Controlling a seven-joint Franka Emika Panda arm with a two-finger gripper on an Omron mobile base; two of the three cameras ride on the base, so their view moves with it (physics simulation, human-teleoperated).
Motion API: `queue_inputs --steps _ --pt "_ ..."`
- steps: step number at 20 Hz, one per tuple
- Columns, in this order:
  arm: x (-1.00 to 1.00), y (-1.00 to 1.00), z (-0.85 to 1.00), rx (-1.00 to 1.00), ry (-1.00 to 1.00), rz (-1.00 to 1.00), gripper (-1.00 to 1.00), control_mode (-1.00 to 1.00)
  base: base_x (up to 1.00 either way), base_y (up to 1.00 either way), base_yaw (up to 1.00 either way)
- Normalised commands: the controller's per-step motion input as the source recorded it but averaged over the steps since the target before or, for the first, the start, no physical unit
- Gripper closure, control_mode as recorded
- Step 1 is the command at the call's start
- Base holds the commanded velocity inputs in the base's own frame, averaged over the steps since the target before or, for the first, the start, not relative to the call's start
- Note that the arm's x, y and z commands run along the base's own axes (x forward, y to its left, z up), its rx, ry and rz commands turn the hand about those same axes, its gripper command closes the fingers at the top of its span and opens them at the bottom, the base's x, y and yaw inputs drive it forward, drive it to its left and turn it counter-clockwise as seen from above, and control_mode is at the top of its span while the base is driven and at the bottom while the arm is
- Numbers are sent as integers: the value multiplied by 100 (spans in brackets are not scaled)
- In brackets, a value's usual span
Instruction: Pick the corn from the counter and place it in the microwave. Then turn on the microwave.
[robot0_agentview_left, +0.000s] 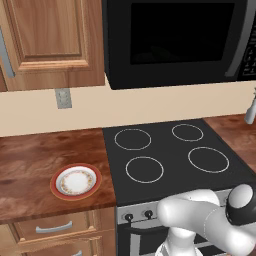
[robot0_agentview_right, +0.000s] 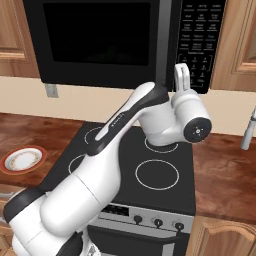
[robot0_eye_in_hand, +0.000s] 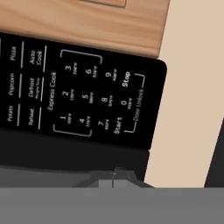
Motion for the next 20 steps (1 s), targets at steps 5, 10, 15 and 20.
queue_inputs --steps 5,10,15,20 --pt "11 -1 -1 1 0 -2 100 -100 0 0 0" --pt "12 -3 0 2 0 -2 100 -100 0 0 0" --pt "13 -3 0 2 0 -1 100 -100 0 0 0" --pt "11 -4 -1 1 0 -1 100 -100 0 0 0"
